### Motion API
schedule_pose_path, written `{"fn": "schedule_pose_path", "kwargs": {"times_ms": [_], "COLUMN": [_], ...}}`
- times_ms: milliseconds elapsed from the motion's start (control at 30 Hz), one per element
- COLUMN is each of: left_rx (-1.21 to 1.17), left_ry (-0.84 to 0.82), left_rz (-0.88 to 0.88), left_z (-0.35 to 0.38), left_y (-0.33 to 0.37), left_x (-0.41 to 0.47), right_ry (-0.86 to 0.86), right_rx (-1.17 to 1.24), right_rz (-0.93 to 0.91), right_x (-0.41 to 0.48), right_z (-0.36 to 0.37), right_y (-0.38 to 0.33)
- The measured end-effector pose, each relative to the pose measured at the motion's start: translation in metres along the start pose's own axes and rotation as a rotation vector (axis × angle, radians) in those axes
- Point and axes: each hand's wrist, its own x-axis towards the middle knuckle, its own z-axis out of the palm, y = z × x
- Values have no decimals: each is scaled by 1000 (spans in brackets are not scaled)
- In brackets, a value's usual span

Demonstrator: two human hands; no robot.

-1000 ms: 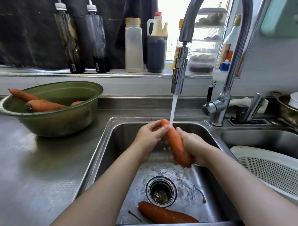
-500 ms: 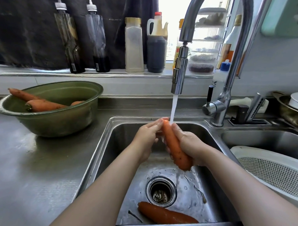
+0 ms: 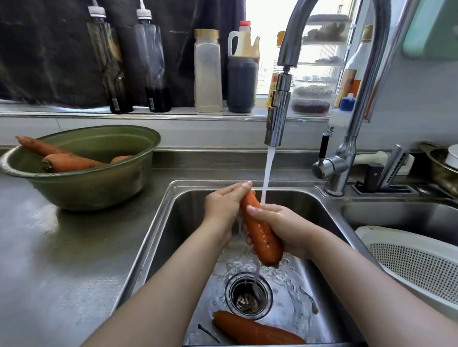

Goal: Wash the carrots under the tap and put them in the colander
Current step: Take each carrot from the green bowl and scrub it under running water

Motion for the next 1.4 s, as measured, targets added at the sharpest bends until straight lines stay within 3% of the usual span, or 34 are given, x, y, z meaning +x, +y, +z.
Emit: {"fn": "schedule_pose_path", "kwargs": {"times_ms": [100,200,300,433,567,733,833,933,1033,1167,1300,1400], "left_rx": [65,156,140,70,170,276,258,226,229,185,238,207], "left_ry": [-87,-237,-360,-331,-391,-566,-625,-530,-301,-71,-102,-207], "left_rz": [30,16,-35,-72,-160,-434,-436,-340,-225,-166,-135,-159], "left_z": [-4,-8,-11,-13,-14,-23,-31,-29,-23,-20,-17,-12], "left_y": [-2,-5,-8,-8,-7,-6,-2,-2,-7,-17,-20,-19], "left_x": [4,6,8,9,6,6,10,12,12,15,12,10], "right_ry": [157,189,140,15,-100,268,448,478,483,390,166,101], "right_rx": [-113,-94,13,218,314,309,333,330,306,-113,-478,-510], "right_rz": [2,64,59,7,-66,-35,-29,4,49,126,196,177], "right_x": [4,3,2,4,9,17,20,21,18,7,3,3], "right_z": [2,-3,-13,-18,-17,-13,-15,-23,-31,-39,-34,-25], "right_y": [-1,0,3,4,8,4,3,1,3,10,9,10]}}
